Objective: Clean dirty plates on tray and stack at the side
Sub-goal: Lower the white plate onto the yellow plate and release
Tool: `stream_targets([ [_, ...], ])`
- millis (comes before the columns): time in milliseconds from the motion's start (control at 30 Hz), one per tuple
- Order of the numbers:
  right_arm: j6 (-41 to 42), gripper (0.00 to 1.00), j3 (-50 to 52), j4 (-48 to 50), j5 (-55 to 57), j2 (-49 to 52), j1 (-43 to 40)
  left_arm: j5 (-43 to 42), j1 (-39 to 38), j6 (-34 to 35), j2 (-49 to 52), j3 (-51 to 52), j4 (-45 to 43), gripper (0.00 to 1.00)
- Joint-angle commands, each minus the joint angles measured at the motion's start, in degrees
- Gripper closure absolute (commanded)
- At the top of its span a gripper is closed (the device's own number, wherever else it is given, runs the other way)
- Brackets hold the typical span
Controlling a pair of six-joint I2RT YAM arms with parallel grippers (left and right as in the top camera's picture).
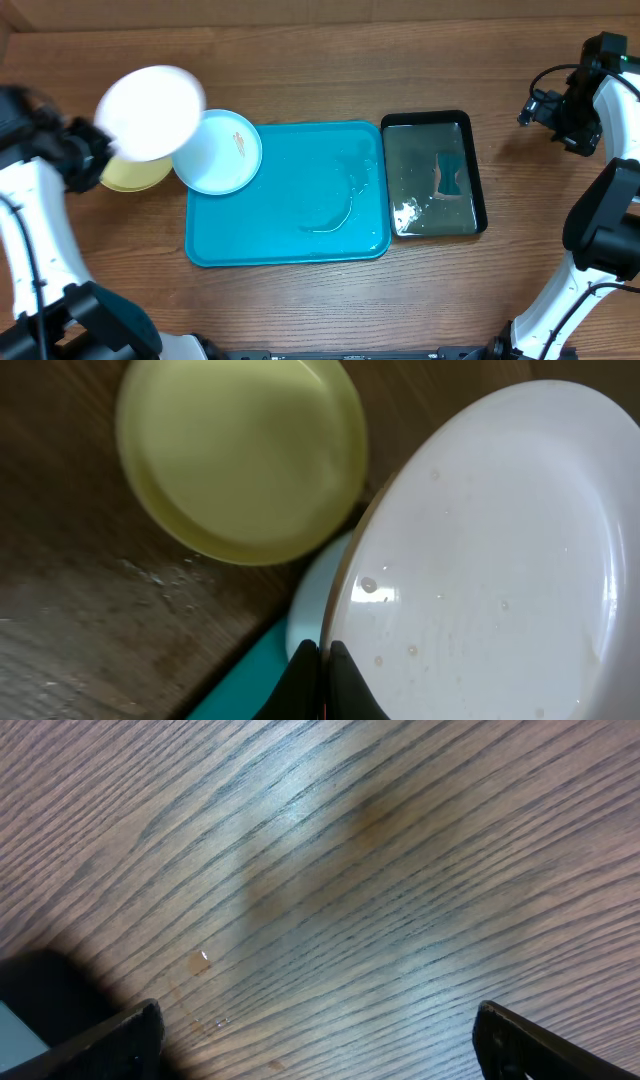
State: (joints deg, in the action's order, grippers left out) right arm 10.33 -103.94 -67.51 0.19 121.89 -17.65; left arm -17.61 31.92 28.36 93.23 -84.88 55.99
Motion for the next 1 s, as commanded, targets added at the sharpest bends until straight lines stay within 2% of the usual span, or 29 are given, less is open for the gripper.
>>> stream_targets([
  [0,0.2,0.00,-1.0,0.2,-0.3,-1.7,-0.2,2.2,6.0,-1.1,1.7,-0.4,-0.7,0.96],
  [133,0.2,0.00,-1.0,0.2,-0.3,-1.7,-0.2,9.0,7.9,-1.7,4.2,-0.4,-2.9,0.96],
  [233,0.2,0.00,-1.0,0.2,-0.3,-1.7,-0.2,12.9,7.3,-4.6,6.9,-0.4,-4.7,0.96],
  [533,0.2,0.00,-1.0,0.2,-0.3,-1.7,-0.2,13.6,6.0,-8.2,14.1,-0.4,-11.3,0.96],
  [967,0.2,0.00,-1.0,0.2,-0.3,-1.7,-0.2,14.7,5.1,-9.1,15.3,-0.4,-17.0,0.96],
])
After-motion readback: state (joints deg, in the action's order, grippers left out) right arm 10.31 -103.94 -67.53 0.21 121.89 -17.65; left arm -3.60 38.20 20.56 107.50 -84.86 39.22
